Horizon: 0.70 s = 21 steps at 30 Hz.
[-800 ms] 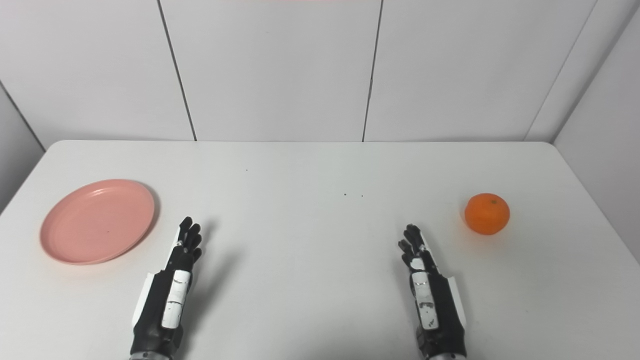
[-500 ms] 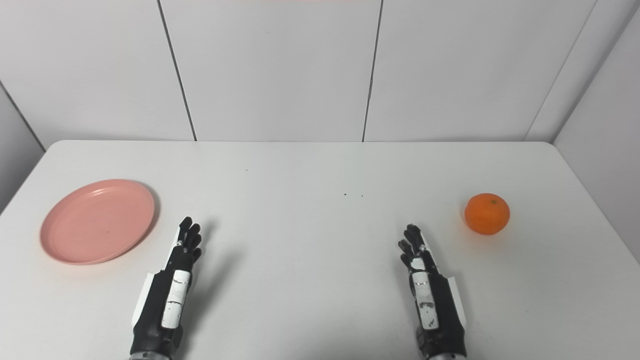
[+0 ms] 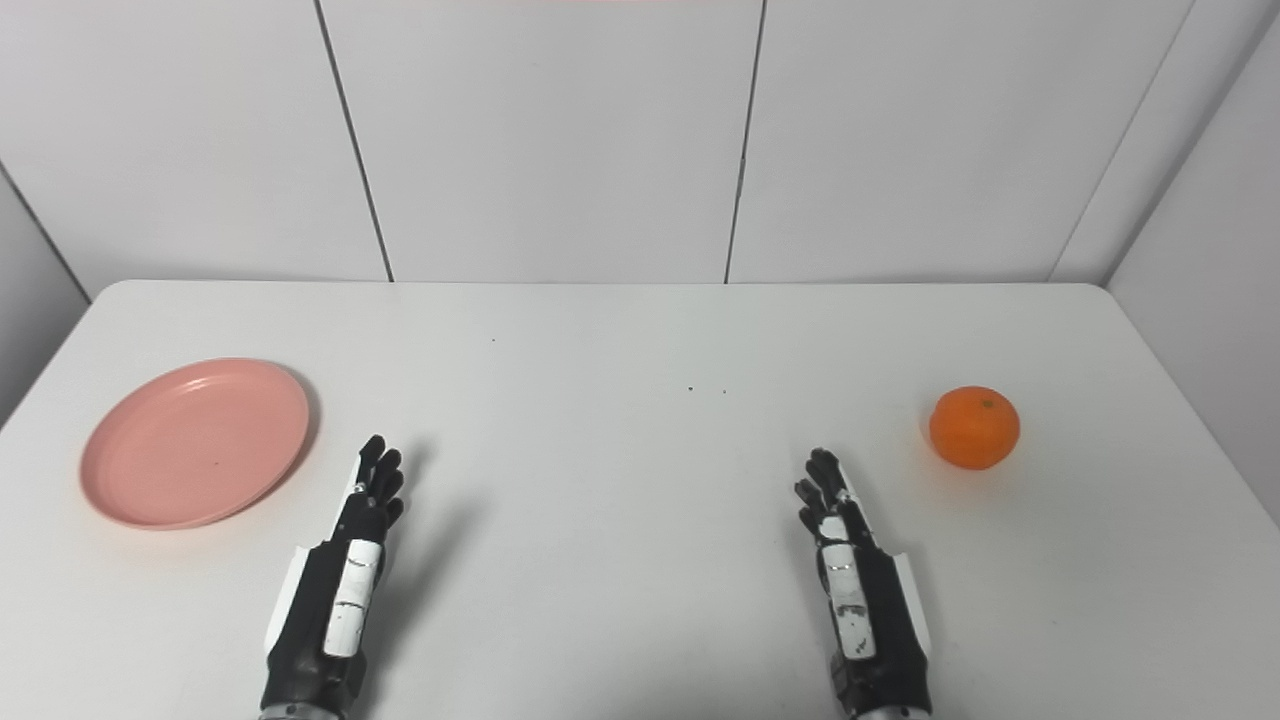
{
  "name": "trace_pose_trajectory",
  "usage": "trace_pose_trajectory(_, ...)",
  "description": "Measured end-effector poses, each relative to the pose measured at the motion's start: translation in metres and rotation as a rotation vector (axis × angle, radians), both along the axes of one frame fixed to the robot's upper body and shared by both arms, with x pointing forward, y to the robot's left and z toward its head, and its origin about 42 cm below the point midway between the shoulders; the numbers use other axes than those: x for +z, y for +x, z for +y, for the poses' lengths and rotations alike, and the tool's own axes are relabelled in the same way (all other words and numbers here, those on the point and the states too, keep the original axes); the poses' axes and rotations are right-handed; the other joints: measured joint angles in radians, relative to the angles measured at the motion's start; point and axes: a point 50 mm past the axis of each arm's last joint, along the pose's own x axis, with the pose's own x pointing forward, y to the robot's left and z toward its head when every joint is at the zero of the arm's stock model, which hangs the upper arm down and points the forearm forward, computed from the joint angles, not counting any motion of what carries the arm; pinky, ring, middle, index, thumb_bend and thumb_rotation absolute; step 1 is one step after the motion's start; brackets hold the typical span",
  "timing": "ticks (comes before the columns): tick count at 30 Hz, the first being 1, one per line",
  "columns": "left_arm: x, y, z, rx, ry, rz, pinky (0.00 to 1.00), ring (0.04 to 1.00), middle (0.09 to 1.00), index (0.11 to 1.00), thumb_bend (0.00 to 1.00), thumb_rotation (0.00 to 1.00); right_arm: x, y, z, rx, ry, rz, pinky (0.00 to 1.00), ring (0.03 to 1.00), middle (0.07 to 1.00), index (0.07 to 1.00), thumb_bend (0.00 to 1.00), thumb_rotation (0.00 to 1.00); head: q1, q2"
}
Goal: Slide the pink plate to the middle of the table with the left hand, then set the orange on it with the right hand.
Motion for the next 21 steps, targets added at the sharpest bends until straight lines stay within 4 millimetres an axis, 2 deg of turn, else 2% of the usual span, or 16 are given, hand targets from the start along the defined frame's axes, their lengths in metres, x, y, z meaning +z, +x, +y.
trace_pose_trajectory(21,0.0044,-0.0012,0.0011,0.006,0.002,0.008,1.00,1.000,1.000,1.000,0.76,1.00,-0.0006,-0.0015,0.0090,0.043,-0.005,0.002,1.00,0.952,0.960,0.936,0.87,0.96,-0.006,0.005)
